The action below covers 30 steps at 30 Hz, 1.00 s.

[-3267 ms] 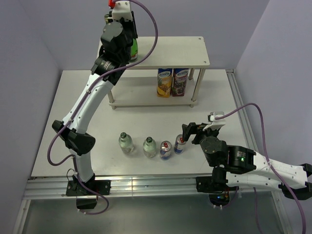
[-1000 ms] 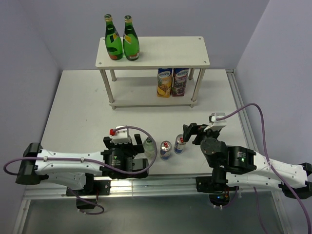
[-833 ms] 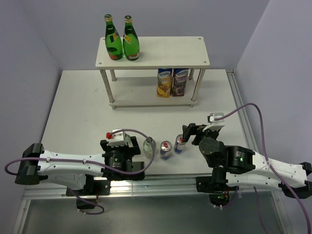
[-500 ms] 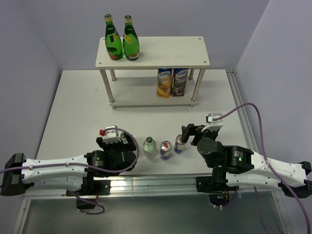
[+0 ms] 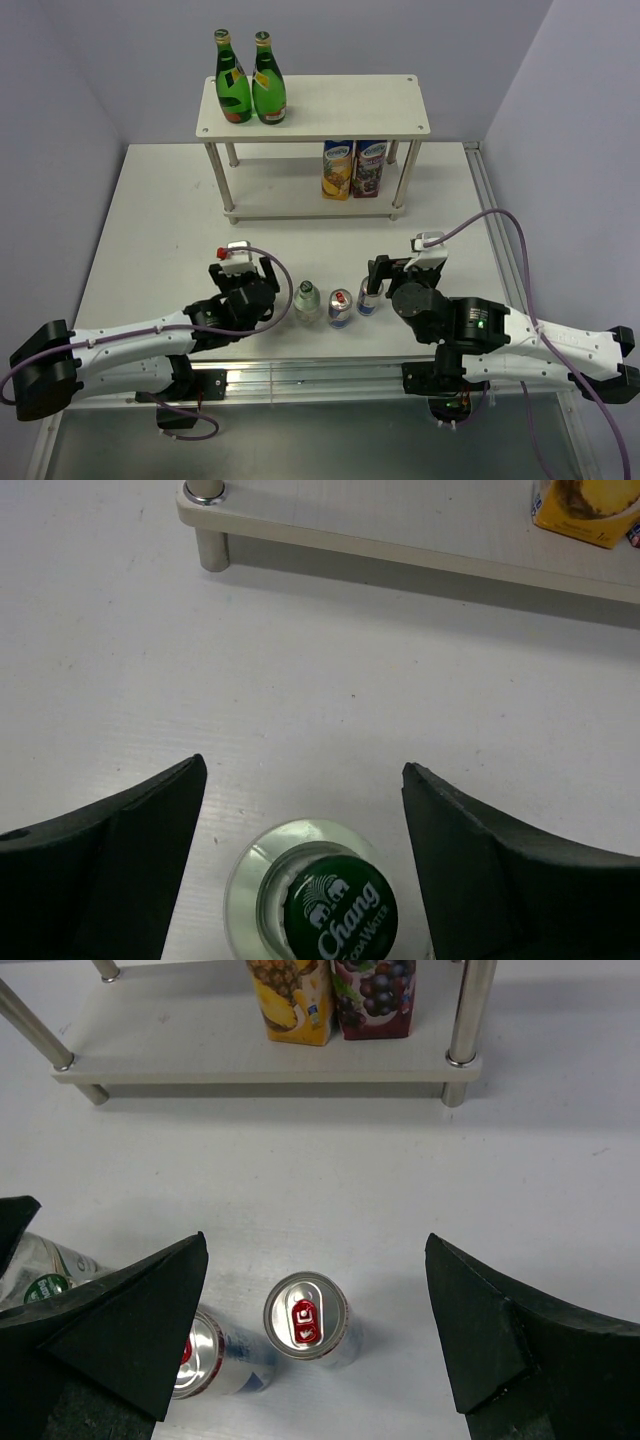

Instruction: Place and organize the beverage onto the shelf

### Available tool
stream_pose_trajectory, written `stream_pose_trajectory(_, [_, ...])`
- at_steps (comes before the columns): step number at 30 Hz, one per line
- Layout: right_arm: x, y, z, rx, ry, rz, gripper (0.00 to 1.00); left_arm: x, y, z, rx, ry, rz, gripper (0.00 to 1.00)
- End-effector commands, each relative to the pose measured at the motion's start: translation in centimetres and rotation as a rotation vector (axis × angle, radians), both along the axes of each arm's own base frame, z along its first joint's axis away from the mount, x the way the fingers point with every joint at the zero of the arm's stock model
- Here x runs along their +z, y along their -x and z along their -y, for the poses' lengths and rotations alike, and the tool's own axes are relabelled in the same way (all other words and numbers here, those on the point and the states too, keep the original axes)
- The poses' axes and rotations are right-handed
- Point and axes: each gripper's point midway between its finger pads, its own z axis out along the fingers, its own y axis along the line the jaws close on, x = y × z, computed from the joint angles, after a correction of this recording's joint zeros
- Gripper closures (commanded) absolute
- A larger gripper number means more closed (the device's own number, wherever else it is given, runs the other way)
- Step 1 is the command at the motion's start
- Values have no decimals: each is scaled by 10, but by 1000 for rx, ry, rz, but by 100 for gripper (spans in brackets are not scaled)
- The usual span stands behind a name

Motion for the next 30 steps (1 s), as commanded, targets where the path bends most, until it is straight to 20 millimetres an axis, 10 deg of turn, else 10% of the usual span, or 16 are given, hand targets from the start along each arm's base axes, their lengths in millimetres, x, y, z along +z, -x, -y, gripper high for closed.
stream_pose_trajectory(1, [2,-2,0,-27,-4,17,4,14,-11,7,-2,37,40,22])
stream_pose_trajectory(12, [1,-3,-2,-22,1,22,4,4,-18,7,20,32,19,99])
stream_pose_trajectory(19, [2,-3,-3,-17,-6,27,4,36,-37,18,14,-21,65,100])
stream_pose_trajectory(30, [8,-2,2,-15,-49,43,4,123,-117,22,38,-83,197,100])
